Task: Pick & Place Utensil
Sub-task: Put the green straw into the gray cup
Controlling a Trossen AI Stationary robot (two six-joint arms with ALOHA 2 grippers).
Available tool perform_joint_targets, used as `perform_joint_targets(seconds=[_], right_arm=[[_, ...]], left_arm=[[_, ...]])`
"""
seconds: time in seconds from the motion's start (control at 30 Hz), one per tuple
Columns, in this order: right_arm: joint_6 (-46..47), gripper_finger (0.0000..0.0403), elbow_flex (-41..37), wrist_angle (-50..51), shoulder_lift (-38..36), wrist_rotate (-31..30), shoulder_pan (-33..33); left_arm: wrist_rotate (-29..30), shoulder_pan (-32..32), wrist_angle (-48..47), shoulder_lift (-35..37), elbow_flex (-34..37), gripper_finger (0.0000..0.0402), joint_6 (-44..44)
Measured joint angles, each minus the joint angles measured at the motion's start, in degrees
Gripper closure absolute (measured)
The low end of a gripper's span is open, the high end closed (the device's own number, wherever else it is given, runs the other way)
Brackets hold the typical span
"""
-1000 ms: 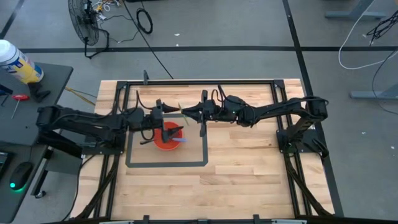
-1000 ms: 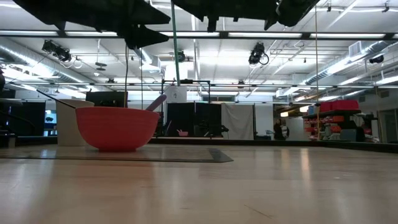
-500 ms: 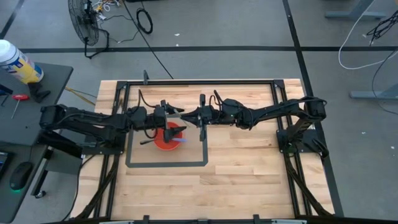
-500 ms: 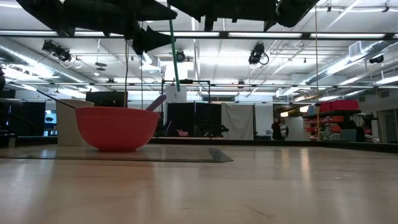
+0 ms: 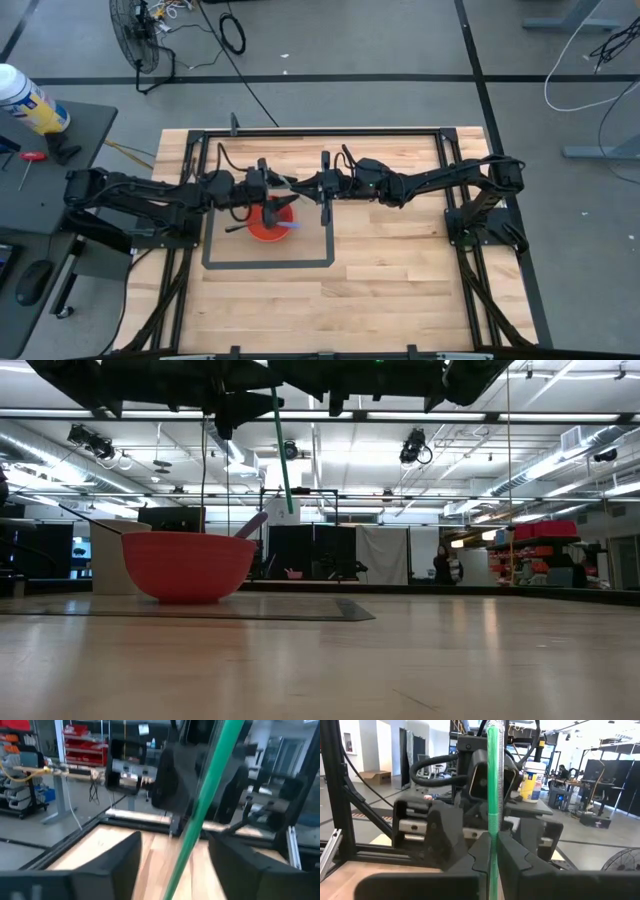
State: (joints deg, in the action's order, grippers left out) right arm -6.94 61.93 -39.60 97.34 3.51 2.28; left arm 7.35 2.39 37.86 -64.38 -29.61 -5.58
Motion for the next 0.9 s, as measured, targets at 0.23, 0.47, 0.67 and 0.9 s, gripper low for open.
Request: perform_joint_targets(seconds=[0.23, 0.47, 0.67, 0.9], right_arm=[[-0.17, 0.0378, 0.00, 0.47, 0.00, -0.02, 0.02], [-0.37, 0.0367, -0.02, -1.07, 0.00, -0.26, 0.04], [0.41, 0.0298, -0.04, -2.30, -1.11, -0.02, -0.04], [0.47, 0.0210, 0.04, 0.29, -8.33, 0.17, -0.62]], left_arm=[[0.00, -0.02, 0.92, -0.02, 0.00, 0.0281, -1.74], [-1.37, -0.02, 0.41, -0.02, 0.00, 0.0362, -2.17], [-1.29, -0.02, -0.23, -0.06, 0.00, 0.0395, -2.19], [1.11, -0.02, -2.28, 1.70, 0.02, 0.0386, 0.72]])
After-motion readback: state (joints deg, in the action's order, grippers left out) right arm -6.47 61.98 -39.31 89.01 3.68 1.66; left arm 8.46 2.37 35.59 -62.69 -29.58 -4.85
